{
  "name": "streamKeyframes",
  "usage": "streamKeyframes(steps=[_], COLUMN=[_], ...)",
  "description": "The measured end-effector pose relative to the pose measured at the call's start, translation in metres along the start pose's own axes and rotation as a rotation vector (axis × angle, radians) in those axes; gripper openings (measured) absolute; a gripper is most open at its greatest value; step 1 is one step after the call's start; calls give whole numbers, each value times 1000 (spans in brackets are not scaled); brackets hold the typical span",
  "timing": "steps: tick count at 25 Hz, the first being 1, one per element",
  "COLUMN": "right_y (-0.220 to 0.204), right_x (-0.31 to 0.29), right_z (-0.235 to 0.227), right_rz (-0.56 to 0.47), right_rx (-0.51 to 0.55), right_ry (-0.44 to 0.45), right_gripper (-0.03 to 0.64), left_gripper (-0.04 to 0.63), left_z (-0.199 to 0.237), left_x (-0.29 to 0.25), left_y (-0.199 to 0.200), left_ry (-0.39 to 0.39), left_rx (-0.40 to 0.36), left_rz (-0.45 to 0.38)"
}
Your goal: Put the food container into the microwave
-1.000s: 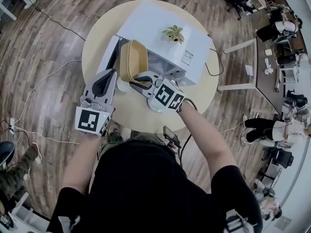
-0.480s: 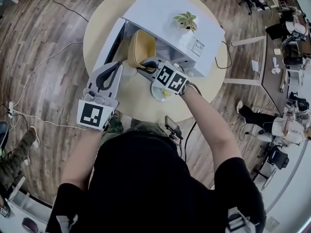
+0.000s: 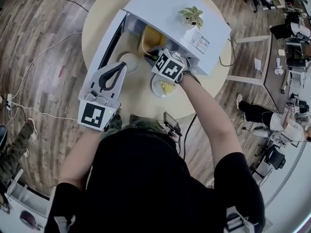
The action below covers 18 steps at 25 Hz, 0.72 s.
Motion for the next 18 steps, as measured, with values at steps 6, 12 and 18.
streamKeyframes(steps=[6, 12, 18], right_y=[-7, -20, -29], right_x=[-16, -31, -39], right_z=[-23, -44, -69], right_rz=[62, 138, 186], right_rx=[17, 37, 10], right_ry=[-107, -223, -327], right_gripper=[26, 26, 26], left_gripper=[18, 18, 18], left_z=[-7, -15, -17], left_x=[-5, -9, -9], left_y=[-6, -10, -14], left_ry=[-16, -27, -29], left_rx=[18, 42, 59], left_rz=[18, 26, 40])
Point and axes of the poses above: the fingertips, and each gripper's own axes: x backward along the fingers, z to its left, y out of its top, the point moved 1 cm from there along x, backward along the fingers, and after that the axes turned 7 degrees about -x, right-handed, at the moved point
